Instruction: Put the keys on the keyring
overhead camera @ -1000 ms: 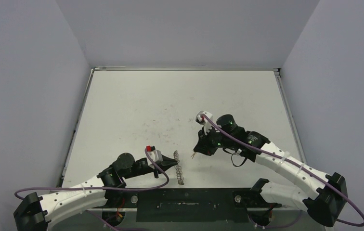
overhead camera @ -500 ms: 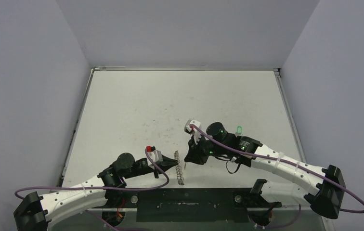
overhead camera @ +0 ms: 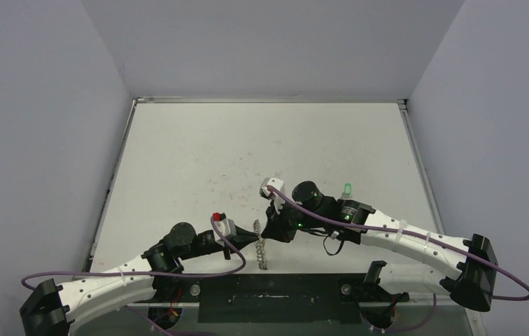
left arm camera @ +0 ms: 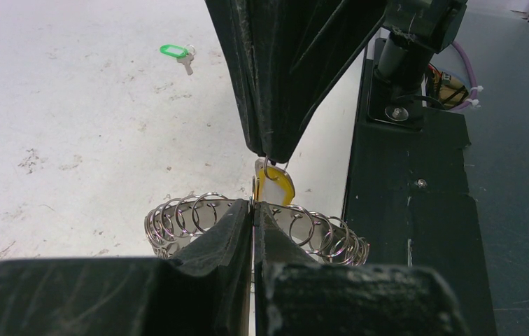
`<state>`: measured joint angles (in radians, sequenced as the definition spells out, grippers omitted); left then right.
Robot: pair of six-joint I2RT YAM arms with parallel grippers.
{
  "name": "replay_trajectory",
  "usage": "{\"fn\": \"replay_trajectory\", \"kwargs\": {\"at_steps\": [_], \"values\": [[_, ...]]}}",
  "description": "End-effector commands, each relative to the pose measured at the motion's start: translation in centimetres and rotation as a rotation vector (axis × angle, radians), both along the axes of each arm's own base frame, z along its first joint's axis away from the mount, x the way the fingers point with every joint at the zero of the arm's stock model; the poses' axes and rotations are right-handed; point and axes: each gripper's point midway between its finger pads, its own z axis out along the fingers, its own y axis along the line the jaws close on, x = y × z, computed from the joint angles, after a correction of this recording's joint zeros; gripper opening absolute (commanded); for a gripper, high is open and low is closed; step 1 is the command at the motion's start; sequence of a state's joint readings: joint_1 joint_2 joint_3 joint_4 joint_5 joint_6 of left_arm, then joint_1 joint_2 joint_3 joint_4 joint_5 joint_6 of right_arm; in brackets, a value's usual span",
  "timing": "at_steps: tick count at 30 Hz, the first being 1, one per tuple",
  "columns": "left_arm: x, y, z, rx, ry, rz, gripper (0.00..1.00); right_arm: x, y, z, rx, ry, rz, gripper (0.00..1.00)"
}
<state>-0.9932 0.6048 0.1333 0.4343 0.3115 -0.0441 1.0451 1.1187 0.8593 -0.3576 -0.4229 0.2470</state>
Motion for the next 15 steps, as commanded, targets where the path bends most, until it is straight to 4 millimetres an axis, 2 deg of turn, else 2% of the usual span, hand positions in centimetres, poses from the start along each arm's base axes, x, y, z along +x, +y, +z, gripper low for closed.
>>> {"fn": "replay_trajectory", "kwargs": {"at_steps": [1, 6, 15], "values": [[-0.2, -0.4, 3.0, -0.095, -0.058, -0.019, 0.00, 1.0, 1.7, 2.4, 0.065, -0.058, -0.016, 0.00], [-0.2, -0.4, 2.9, -0.093, -0.056, -0.021, 0.00, 1.1, 2.0, 2.2, 0.054, -0.056, -0.012, 0.00], [-0.3, -0.4, 2.9, -0.091, -0.057, -0.024, 0.00, 2.1, 1.2, 1.7, 0.014, -0.083, -0.075, 0.00]]}}
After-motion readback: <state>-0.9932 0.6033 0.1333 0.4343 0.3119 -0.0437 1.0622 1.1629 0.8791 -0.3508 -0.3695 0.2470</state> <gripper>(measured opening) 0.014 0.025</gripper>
